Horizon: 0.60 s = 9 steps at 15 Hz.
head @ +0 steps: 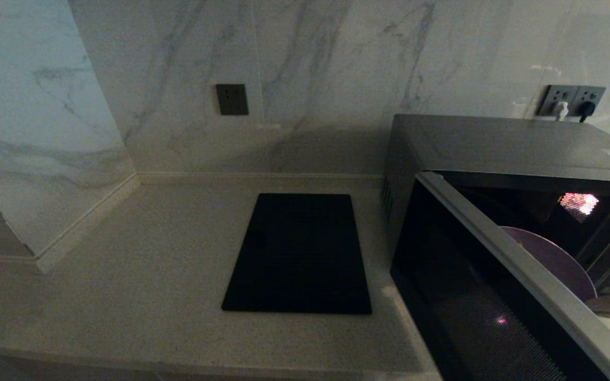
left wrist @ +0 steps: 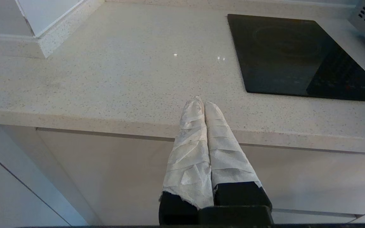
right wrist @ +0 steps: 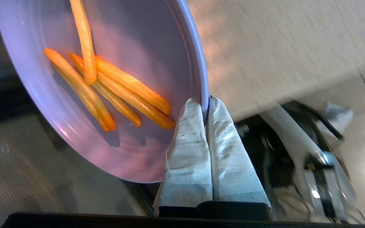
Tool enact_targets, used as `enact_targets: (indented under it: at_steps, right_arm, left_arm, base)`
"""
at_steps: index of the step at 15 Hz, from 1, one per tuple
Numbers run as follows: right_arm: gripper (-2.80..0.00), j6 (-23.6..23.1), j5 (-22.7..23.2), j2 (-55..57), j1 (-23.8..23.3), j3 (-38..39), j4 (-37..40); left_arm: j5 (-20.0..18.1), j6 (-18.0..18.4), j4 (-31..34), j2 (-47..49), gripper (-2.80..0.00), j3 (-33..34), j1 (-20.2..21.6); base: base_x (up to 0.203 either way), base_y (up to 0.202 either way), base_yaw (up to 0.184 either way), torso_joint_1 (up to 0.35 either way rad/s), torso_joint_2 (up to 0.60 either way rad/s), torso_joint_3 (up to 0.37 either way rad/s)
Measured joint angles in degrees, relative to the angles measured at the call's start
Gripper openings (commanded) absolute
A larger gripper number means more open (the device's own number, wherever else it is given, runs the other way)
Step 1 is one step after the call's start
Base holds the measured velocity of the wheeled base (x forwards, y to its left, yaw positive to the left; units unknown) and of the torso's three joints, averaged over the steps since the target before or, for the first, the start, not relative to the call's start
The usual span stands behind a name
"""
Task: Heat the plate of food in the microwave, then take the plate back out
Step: Put the plate in the microwave oven
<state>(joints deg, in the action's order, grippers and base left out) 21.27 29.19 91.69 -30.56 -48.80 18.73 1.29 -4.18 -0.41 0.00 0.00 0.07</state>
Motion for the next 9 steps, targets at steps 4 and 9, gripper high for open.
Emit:
enact_targets:
  at_steps: [4,9]
  right_arm:
    - [-2.80,0.97,-3.24,3.12,1.75,-0.06,-6.13]
    - [-2.80,2.62,-3.89,5.51,4.07,-1.33,-7.94]
  left_arm:
    - [0.00,0.00,0.00,0.00,-2.80,0.00,0.00]
    - [0.00,0.00,-0.01,0.00,-2.80,0.00,0.00]
  base:
    - [0.000,0.000,0.000,0.000,0.00,0.000]
    - [0.000,0.000,0.000,0.000,0.00,0.000]
